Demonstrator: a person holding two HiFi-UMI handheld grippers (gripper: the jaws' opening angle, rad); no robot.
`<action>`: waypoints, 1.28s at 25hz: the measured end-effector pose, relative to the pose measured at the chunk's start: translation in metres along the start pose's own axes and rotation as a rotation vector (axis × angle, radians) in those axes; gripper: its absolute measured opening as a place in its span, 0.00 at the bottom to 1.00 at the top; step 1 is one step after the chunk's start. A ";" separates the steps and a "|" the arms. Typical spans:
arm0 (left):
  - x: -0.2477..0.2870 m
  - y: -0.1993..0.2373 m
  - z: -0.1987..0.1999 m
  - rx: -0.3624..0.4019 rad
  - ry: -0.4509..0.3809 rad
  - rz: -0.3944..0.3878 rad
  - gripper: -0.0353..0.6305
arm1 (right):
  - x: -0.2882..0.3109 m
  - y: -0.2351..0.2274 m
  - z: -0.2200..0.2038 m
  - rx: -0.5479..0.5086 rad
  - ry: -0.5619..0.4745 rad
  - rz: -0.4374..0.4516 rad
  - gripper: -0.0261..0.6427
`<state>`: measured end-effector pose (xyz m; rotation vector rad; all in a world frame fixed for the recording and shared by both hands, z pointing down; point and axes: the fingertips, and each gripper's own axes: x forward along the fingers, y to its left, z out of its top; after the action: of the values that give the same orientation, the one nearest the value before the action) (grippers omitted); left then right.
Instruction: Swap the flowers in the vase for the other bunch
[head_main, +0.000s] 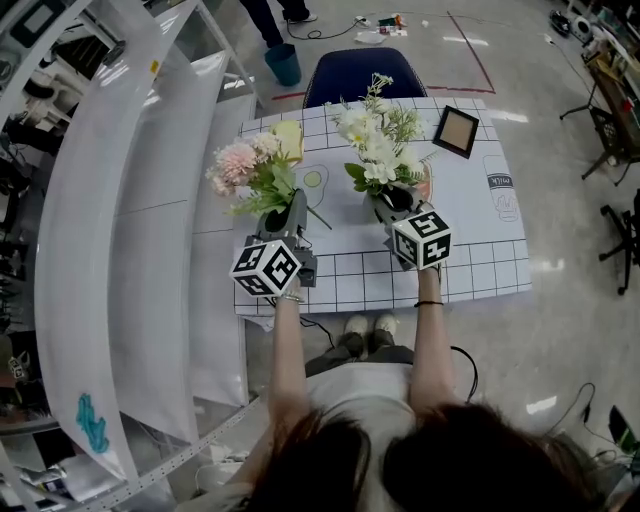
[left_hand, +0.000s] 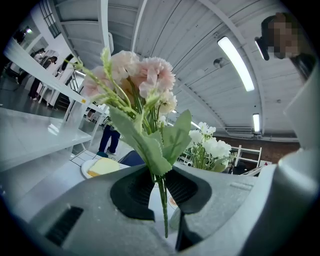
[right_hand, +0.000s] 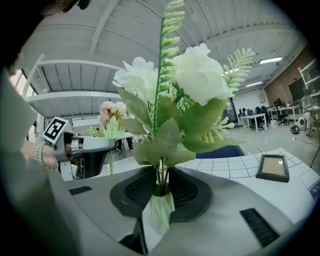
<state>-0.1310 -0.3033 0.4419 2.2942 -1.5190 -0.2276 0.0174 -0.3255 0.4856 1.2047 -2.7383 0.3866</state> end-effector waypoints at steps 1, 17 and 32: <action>0.000 0.000 -0.001 0.000 0.002 -0.001 0.15 | -0.001 -0.001 -0.002 -0.001 0.004 -0.006 0.11; -0.006 0.000 -0.007 -0.013 -0.003 0.007 0.15 | -0.006 -0.003 -0.008 -0.004 0.008 -0.048 0.12; -0.009 0.002 -0.013 -0.031 0.005 0.005 0.15 | -0.010 0.000 -0.013 -0.031 0.026 -0.079 0.21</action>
<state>-0.1315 -0.2926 0.4541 2.2650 -1.5084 -0.2426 0.0241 -0.3151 0.4964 1.2858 -2.6553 0.3467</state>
